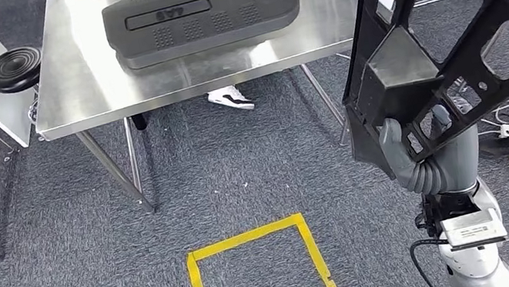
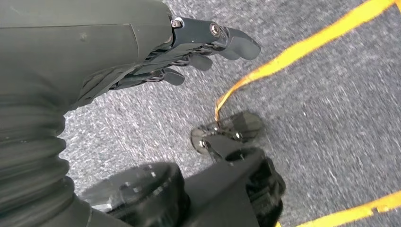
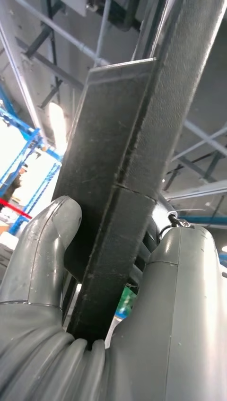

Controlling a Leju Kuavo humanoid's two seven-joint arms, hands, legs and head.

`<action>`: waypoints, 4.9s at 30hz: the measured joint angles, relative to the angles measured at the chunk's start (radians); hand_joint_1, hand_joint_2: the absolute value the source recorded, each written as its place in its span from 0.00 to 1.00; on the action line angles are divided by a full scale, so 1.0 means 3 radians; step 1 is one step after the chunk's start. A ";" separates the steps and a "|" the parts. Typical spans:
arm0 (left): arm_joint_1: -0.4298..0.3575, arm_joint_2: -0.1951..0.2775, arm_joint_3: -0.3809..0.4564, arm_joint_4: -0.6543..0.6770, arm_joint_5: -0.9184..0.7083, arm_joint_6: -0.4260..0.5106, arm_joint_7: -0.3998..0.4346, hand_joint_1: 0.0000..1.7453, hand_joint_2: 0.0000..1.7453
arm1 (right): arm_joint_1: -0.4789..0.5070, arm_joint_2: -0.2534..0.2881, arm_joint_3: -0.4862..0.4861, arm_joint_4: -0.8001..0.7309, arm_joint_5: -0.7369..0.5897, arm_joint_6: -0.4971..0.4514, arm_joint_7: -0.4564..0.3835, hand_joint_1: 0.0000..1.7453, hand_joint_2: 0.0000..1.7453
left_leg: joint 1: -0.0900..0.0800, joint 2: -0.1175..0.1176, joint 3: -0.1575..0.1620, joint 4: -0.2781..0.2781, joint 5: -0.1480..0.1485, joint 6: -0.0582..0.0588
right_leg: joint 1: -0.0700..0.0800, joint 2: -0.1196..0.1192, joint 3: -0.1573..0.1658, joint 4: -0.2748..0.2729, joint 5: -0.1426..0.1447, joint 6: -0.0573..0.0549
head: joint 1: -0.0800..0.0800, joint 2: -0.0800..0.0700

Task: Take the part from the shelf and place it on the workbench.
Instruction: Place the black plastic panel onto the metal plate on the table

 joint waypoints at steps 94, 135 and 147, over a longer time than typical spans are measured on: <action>-0.0016 -0.0025 0.0001 0.0000 -0.0104 -0.0004 -0.0011 0.00 1.00 | -0.0111 -0.0057 0.0043 0.0063 0.0278 -0.0137 0.0118 1.00 1.00 | 0.0035 -0.0039 0.0152 -0.0018 -0.0123 0.0040 | 0.0011 0.0129 -0.0355 0.0254 0.0133 0.0002 | -0.0006 0.0000; -0.0025 -0.0038 0.0001 0.0001 -0.0098 -0.0015 0.0020 0.00 1.00 | -0.0085 -0.0086 0.0045 0.0085 0.0309 -0.0172 0.0152 1.00 1.00 | 0.0012 -0.0058 0.0350 -0.0062 -0.0303 0.0005 | 0.0010 0.0112 -0.0500 0.0081 0.0427 0.0053 | 0.0021 0.0000; -0.0010 -0.0037 0.0001 0.0000 -0.0098 -0.0020 0.0031 0.00 1.00 | -0.0061 -0.0092 0.0030 0.0083 0.0282 -0.0181 0.0156 1.00 1.00 | 0.0012 -0.0028 -0.0129 0.0493 -0.0218 -0.0010 | 0.0039 0.0144 -0.0234 0.0053 0.0245 -0.0166 | -0.0002 0.0000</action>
